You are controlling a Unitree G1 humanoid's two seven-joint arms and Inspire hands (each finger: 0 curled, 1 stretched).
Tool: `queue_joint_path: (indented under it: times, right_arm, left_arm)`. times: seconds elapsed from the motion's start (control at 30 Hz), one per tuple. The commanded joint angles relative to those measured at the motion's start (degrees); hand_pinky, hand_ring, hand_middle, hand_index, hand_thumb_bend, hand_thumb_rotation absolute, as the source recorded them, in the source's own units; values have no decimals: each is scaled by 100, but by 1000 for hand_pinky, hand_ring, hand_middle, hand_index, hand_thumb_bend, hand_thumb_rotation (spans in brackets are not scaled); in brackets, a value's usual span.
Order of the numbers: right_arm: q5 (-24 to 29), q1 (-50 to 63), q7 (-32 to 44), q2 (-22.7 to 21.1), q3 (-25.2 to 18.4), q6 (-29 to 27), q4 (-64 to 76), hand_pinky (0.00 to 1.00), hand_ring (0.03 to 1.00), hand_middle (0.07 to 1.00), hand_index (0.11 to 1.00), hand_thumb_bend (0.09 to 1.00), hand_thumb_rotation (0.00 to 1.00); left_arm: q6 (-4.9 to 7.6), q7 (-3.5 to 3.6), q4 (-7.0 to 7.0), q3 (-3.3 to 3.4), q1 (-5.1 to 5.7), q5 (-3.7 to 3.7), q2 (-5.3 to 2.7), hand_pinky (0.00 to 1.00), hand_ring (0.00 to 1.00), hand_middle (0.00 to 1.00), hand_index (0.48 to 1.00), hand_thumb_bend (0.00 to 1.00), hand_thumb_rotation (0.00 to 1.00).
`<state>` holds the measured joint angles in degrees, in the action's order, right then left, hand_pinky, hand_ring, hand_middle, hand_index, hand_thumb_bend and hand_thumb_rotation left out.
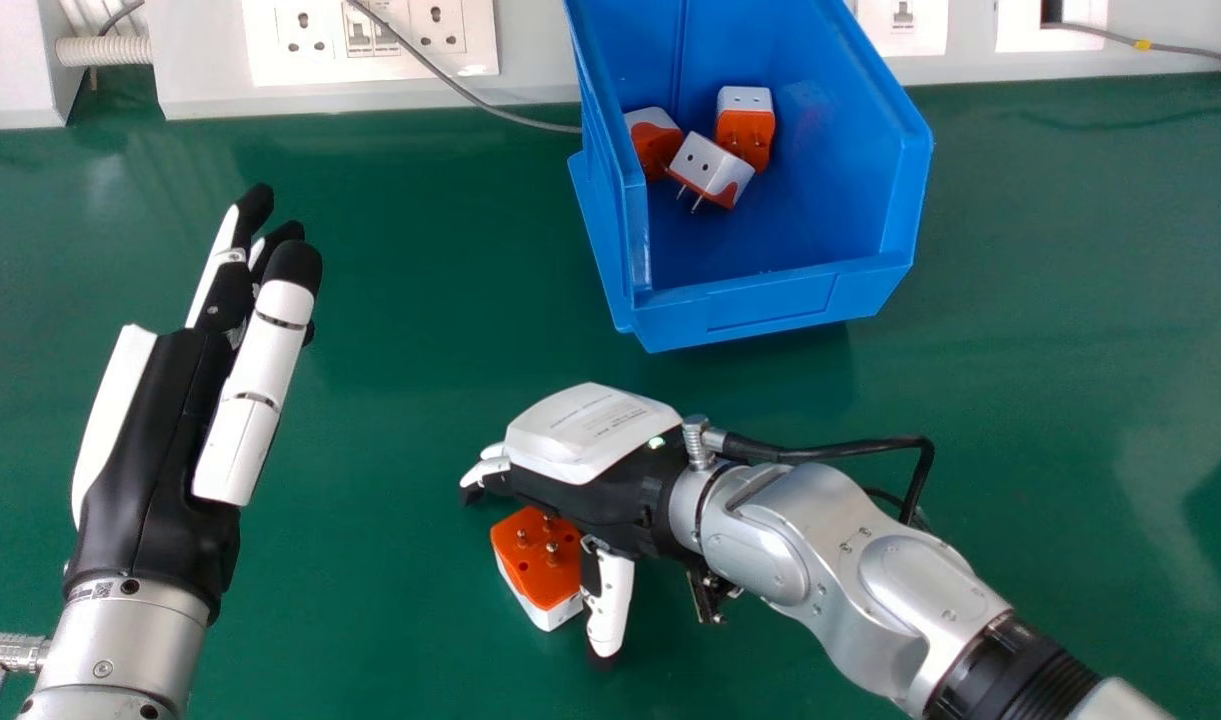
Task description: Pick all objects and put in blue box
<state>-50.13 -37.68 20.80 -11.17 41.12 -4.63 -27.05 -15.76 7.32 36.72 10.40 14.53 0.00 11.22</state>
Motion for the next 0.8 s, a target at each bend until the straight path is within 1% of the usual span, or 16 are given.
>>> queue_joint_path:
  times: [0.0, 0.1, 0.23, 0.3, 0.57, 0.7, 0.77]
  right_arm:
    - [-27, -45, 116, 5, 48, 51, -71, 810, 884, 894, 828, 851, 76]
    - [-37, -41, 136, 26, 57, 84, -82, 805, 881, 891, 824, 836, 68]
    - [-60, -42, 134, 49, 80, 103, -98, 798, 878, 888, 816, 823, 60]
    - [-58, -49, 141, 64, 86, 112, -117, 795, 876, 884, 811, 800, 48]
    - [-70, -38, 214, 48, 132, 124, -112, 765, 853, 865, 792, 754, 23]
    - [-85, -22, 214, 45, 151, 166, -92, 721, 826, 832, 770, 702, 9]
    - [-75, -13, 236, 39, 142, 197, -69, 712, 821, 824, 766, 691, 7]
  left_arm:
    - [10, -31, 157, 10, -60, -49, -15, 909, 965, 967, 984, 520, 1000]
    - [-18, -21, 179, 21, -66, -71, -17, 909, 966, 970, 989, 520, 1000]
    - [-54, -20, 201, 22, -75, -84, -22, 910, 966, 973, 991, 518, 1000]
    - [-76, -21, 210, 22, -79, -88, -27, 910, 966, 973, 991, 516, 1000]
    - [-197, -25, 258, 6, -127, -49, -10, 911, 967, 974, 992, 513, 1000]
    - [-269, -16, 289, 15, -159, -48, 5, 912, 967, 975, 994, 513, 1000]
    - [-299, -9, 297, 22, -177, -52, 15, 912, 967, 975, 995, 513, 1000]
